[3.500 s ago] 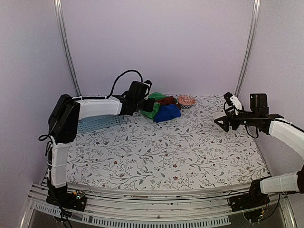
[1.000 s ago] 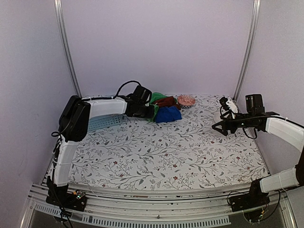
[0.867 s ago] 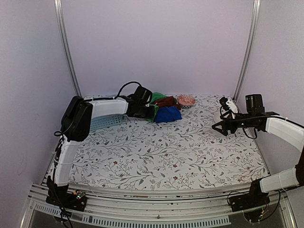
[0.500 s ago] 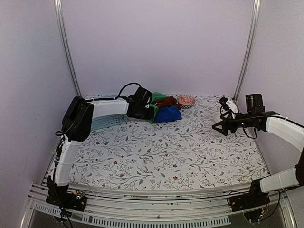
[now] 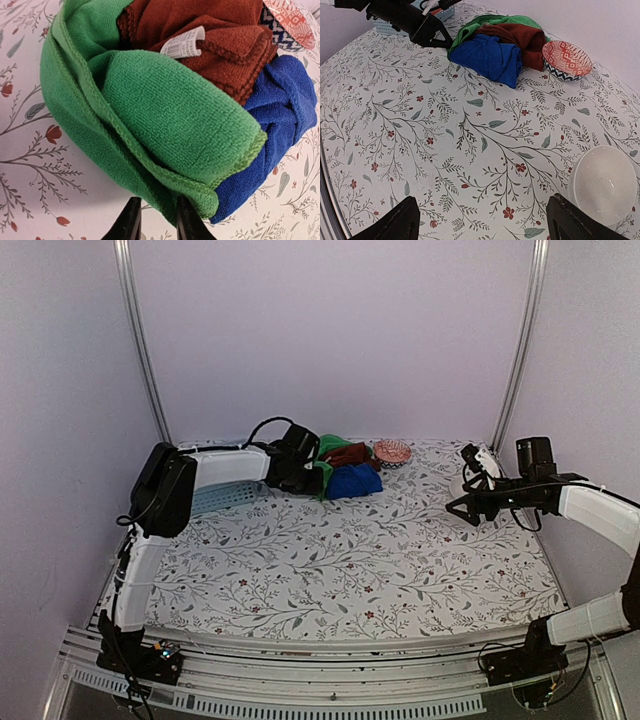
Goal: Roll the towels
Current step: Pick up the towel from the towel pile.
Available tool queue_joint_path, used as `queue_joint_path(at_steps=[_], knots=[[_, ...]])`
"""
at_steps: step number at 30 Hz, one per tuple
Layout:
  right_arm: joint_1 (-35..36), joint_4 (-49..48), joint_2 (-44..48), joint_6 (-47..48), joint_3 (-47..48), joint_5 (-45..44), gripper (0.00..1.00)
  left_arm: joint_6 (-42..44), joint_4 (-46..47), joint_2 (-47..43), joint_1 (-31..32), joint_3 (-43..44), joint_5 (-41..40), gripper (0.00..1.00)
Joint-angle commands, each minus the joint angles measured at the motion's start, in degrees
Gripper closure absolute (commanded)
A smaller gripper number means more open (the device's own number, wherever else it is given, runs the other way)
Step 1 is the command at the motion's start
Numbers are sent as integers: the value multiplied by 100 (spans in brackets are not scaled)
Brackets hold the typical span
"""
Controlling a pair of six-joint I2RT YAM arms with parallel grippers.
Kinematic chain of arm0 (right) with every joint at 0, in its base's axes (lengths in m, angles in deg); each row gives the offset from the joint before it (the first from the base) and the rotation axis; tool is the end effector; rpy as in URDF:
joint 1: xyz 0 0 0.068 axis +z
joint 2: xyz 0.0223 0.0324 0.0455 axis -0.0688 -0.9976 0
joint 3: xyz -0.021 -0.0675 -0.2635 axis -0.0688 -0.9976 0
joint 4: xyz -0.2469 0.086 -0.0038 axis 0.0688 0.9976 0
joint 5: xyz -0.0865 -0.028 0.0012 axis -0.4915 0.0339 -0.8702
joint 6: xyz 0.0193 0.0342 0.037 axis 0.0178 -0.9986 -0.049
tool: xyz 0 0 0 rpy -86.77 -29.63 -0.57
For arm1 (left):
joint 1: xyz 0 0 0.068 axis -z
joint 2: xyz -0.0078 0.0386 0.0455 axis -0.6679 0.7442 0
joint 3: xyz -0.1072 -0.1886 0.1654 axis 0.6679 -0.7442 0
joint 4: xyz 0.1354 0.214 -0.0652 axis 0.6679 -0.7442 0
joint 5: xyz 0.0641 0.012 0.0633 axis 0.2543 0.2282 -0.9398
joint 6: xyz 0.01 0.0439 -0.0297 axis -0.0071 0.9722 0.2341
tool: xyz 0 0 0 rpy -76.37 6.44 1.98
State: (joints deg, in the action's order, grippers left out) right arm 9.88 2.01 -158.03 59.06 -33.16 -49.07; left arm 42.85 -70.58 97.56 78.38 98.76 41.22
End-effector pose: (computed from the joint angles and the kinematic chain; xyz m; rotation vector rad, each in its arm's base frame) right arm 0.2570 0.0474 0.2488 -0.9281 1.9957 0.4955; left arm 0.4261 -0.3105 0.1525 0.1875 2.4553 -0.3686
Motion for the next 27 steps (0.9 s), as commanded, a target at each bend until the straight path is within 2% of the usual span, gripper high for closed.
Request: queue_joint_path(at_steps=[1, 7, 10, 20, 27], knots=[[-23, 70, -27, 58, 143, 104, 11, -67, -151, 84, -52, 65, 191, 75], [-27, 88, -32, 79, 153, 117, 11, -70, -169, 64, -125, -18, 154, 88], [-22, 96, -29, 80, 147, 131, 11, -67, -169, 22, -171, -22, 126, 99], [-23, 107, -5, 99, 155, 138, 11, 161, -26, -613, -254, -408, 82, 100], [-24, 118, -20, 106, 160, 152, 11, 656, 490, -1738, -242, -708, 25, 100]])
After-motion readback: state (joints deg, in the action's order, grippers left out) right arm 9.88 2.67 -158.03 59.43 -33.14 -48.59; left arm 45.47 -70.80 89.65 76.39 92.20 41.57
